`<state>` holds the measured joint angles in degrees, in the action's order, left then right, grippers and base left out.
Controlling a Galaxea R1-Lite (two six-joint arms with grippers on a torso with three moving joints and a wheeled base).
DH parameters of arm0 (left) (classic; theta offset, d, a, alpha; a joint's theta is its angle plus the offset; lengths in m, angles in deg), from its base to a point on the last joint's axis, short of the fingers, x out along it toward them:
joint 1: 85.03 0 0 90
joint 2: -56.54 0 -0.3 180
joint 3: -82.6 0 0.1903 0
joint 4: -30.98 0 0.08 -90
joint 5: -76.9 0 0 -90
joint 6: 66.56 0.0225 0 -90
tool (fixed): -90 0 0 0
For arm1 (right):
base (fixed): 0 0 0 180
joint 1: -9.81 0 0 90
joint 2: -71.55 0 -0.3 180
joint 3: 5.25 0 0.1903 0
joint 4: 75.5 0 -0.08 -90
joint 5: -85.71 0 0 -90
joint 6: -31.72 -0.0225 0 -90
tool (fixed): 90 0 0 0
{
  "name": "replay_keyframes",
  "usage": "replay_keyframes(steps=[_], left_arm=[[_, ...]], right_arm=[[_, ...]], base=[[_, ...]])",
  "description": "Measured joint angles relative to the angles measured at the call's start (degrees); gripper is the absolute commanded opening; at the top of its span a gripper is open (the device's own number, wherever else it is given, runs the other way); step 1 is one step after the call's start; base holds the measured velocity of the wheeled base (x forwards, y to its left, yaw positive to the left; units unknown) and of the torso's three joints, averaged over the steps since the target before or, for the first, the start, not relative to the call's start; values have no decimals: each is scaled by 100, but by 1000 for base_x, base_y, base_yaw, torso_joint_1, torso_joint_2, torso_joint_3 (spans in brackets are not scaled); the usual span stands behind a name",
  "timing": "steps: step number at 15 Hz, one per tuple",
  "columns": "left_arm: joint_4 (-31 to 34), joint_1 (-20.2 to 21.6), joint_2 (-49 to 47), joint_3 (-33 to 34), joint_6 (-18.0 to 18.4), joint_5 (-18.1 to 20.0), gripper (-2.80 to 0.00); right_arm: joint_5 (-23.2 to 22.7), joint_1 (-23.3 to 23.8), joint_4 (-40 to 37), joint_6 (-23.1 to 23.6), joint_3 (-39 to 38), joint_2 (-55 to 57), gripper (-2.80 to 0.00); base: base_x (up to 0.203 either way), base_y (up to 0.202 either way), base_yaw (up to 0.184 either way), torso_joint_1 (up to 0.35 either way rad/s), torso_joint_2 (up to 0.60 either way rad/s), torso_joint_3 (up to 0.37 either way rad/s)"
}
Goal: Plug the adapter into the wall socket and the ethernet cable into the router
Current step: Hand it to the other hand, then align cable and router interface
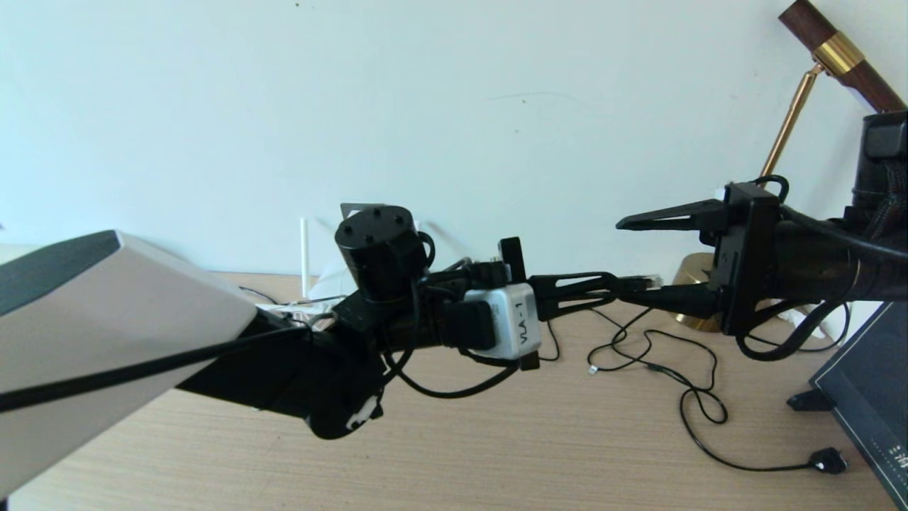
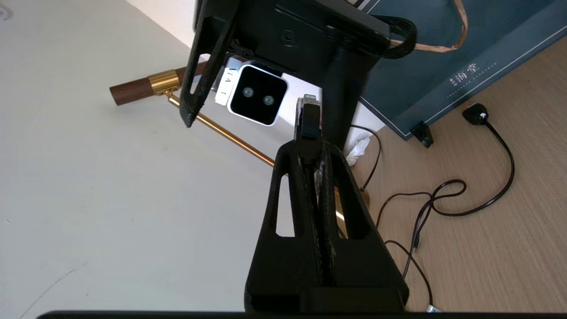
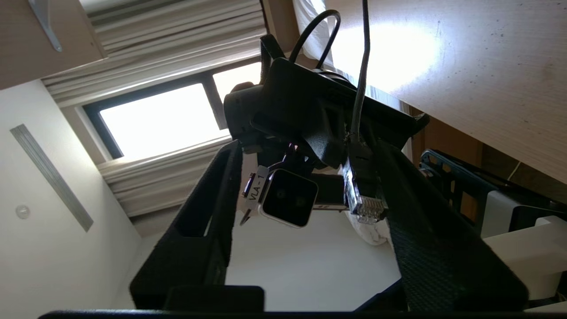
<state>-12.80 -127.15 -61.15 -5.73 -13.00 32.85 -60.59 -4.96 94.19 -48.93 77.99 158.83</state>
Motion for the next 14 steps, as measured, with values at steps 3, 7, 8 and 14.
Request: replay_keyframes(steps=[3, 7, 8, 14], left_arm=[[-14, 117, 66, 134, -200, -42, -280], [-26, 270, 403, 580, -1175, -853, -280], [-27, 288, 502, 683, -1605, -1236, -280], [426, 404, 918, 1162, -4802, -4471, -280]], right_arm=[[125, 10, 12, 248, -201, -61, 0], [1333, 11, -24, 1385, -737, -455, 0], [1777, 11, -60, 1823, -944, -594, 0], [4818, -4, -123, 4766, -2314, -1838, 0]], base=[[0, 0, 0, 0, 0, 0], [0, 0, 0, 0, 0, 0], [0, 0, 0, 0, 0, 0], [0, 0, 0, 0, 0, 0]])
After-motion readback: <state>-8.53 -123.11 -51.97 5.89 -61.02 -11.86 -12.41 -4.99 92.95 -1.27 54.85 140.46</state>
